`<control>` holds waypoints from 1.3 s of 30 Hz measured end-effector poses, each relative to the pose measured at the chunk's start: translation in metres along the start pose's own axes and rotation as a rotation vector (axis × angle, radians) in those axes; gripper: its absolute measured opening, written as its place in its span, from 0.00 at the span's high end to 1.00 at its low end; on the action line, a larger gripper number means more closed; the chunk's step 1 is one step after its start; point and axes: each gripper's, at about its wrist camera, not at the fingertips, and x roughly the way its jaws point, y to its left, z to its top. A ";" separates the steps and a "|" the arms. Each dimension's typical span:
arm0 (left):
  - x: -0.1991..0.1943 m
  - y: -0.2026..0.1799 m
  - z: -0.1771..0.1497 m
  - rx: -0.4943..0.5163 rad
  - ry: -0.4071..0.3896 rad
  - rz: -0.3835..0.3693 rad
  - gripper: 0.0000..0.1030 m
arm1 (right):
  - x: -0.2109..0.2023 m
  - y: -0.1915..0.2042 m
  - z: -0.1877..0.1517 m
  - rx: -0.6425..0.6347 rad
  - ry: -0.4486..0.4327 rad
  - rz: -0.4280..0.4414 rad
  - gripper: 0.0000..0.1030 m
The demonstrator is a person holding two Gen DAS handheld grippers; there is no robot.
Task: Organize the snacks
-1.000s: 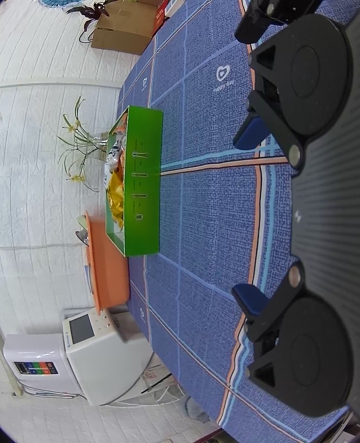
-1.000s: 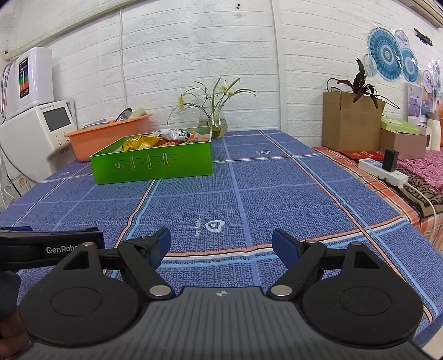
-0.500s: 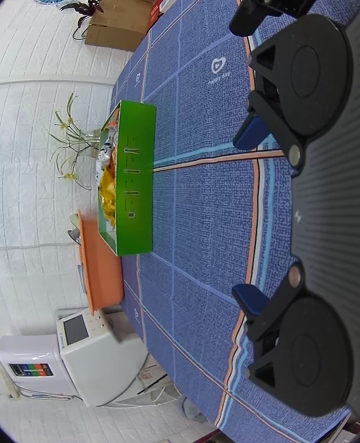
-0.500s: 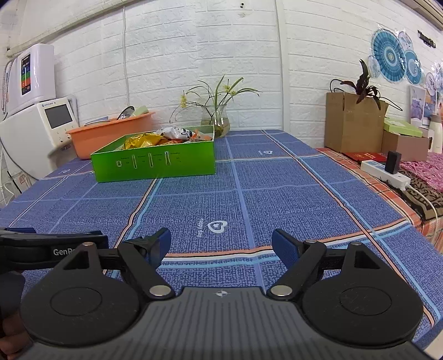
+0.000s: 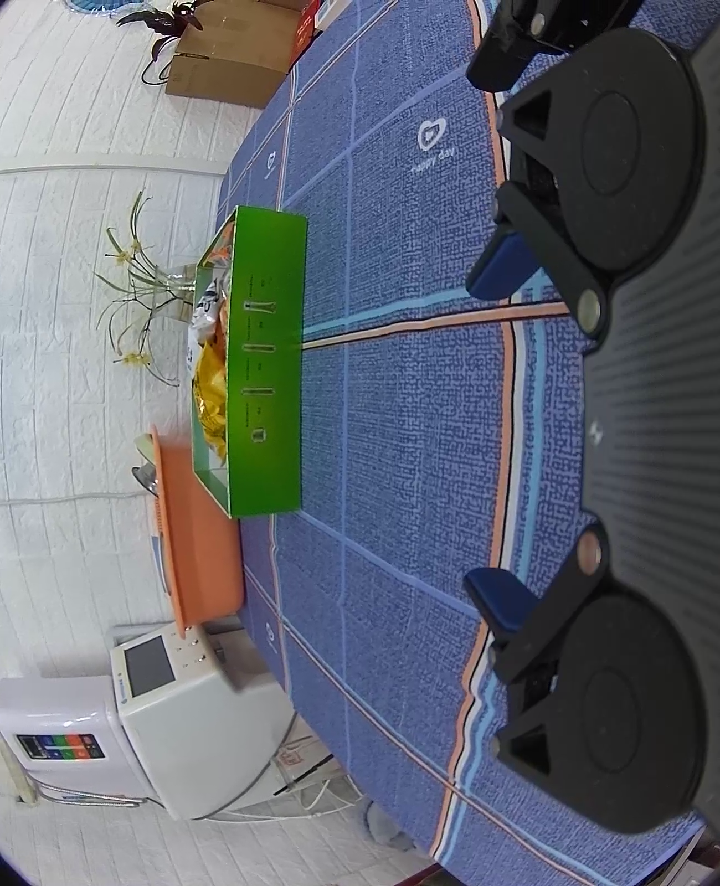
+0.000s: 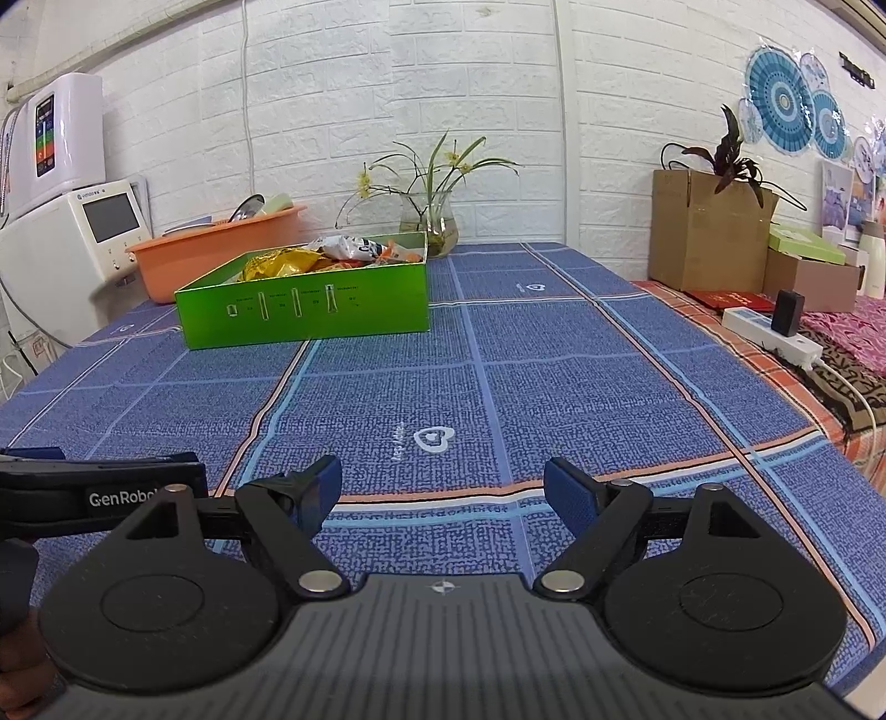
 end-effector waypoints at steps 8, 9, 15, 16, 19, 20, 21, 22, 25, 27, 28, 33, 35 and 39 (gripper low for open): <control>0.002 0.000 -0.002 -0.007 0.018 -0.002 0.00 | 0.001 0.000 0.000 0.001 0.003 0.001 0.00; 0.002 0.000 -0.002 -0.007 0.018 -0.002 0.00 | 0.001 0.000 0.000 0.002 0.004 0.002 0.00; 0.000 -0.001 -0.003 -0.005 0.017 -0.004 0.00 | 0.001 0.001 -0.001 0.001 0.007 0.001 0.00; 0.000 -0.001 -0.003 -0.004 0.018 -0.005 0.00 | 0.001 0.001 -0.001 0.001 0.008 0.001 0.00; -0.001 -0.002 -0.003 -0.002 0.022 -0.009 0.00 | 0.002 0.001 -0.001 0.002 0.011 0.003 0.00; -0.001 -0.002 -0.003 -0.002 0.022 -0.009 0.00 | 0.002 0.001 -0.002 0.002 0.011 0.003 0.00; -0.001 -0.003 -0.003 -0.002 0.022 -0.009 0.00 | 0.002 0.001 -0.002 0.001 0.011 0.003 0.00; -0.002 -0.003 -0.003 -0.002 0.022 -0.010 0.00 | 0.002 0.001 -0.002 0.001 0.010 0.003 0.00; -0.003 -0.003 -0.003 -0.002 0.024 -0.017 0.00 | 0.002 0.001 -0.002 0.001 0.010 0.003 0.00; -0.003 -0.003 -0.002 -0.002 0.026 -0.021 0.00 | 0.001 0.001 -0.002 0.000 0.009 0.002 0.00; -0.003 -0.003 -0.002 -0.002 0.027 -0.022 0.00 | 0.001 0.001 -0.002 0.000 0.009 0.002 0.00; -0.003 -0.002 -0.002 -0.007 0.034 -0.030 0.00 | 0.001 0.001 -0.002 0.000 0.010 0.003 0.00; -0.003 0.000 -0.001 -0.015 0.037 -0.038 0.00 | 0.001 0.001 -0.002 0.000 0.010 0.003 0.00; -0.006 0.004 -0.001 -0.047 0.024 -0.051 0.00 | 0.000 0.000 -0.002 0.003 0.011 0.002 0.00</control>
